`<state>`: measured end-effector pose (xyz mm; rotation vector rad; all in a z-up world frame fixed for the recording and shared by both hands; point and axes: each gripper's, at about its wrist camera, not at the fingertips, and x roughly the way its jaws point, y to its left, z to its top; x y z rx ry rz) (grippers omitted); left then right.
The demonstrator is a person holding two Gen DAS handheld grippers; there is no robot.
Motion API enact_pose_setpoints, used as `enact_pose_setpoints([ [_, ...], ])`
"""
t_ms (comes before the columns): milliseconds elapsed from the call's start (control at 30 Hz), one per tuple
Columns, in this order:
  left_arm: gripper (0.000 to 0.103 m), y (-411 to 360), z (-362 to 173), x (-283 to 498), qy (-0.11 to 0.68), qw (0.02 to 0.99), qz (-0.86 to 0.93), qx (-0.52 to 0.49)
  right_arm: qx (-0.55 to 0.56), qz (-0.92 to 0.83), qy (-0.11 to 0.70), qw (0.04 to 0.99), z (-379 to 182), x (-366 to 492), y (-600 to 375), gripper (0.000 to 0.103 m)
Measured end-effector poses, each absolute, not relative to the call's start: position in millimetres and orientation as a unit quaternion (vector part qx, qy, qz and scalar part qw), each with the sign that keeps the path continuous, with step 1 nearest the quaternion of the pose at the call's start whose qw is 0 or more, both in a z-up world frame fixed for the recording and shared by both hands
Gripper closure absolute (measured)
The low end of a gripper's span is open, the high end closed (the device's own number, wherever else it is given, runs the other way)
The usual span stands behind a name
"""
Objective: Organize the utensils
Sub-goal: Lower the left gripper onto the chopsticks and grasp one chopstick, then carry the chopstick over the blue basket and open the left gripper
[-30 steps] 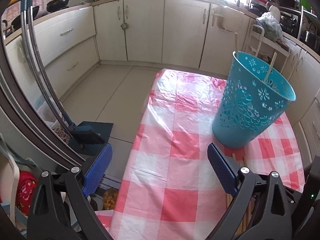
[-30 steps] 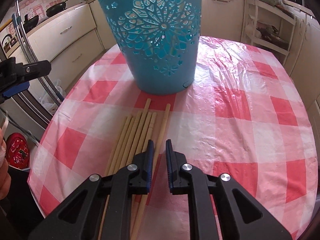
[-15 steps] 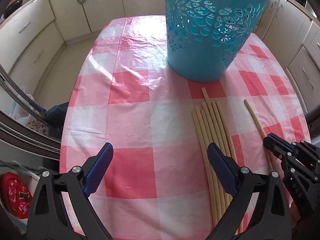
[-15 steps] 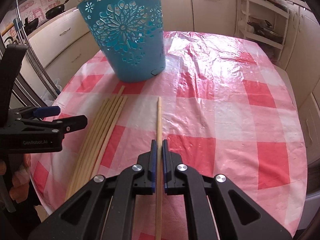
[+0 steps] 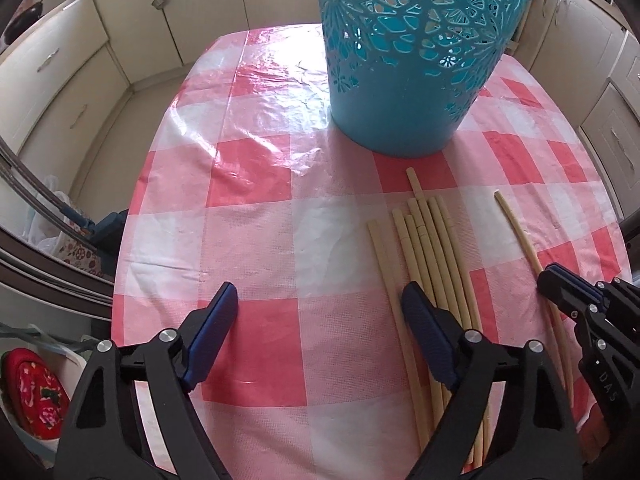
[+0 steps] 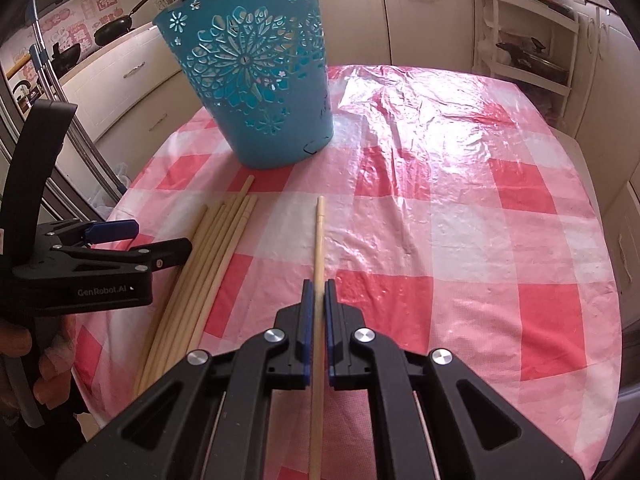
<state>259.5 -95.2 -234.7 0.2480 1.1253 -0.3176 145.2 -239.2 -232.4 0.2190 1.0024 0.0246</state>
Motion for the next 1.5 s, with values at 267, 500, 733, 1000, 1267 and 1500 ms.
enact_pose_setpoints([
  [267,0.092,-108.6,-228.1,256.0,0.517,0.825,-0.194,0.116,0.082,0.012,0.485,0.871,-232.6,152.0,-233.4,0.096],
  [500,0.095,-100.4,-228.9,262.1,0.529,0.817,-0.207,0.098,0.046,0.033,0.519,0.853,-231.8,177.9,-225.6,0.096],
  [733,0.097,-103.0,-228.4,265.7,0.534,0.81,-0.216,0.112,0.067,0.044,0.499,0.863,-236.8,178.8,-232.2,0.097],
  [1000,0.099,-86.6,-204.5,267.9,0.545,0.8,-0.243,0.06,0.102,0.052,0.491,0.864,-238.1,181.7,-242.8,0.097],
  [1267,0.099,-68.0,-115.8,245.4,0.491,0.816,-0.304,-0.022,0.119,0.055,0.489,0.862,-238.9,181.8,-245.8,0.097],
  [1500,0.099,-85.9,-12.9,265.2,0.378,0.874,-0.303,-0.041,0.126,0.053,0.489,0.861,-238.4,179.3,-246.9,0.097],
])
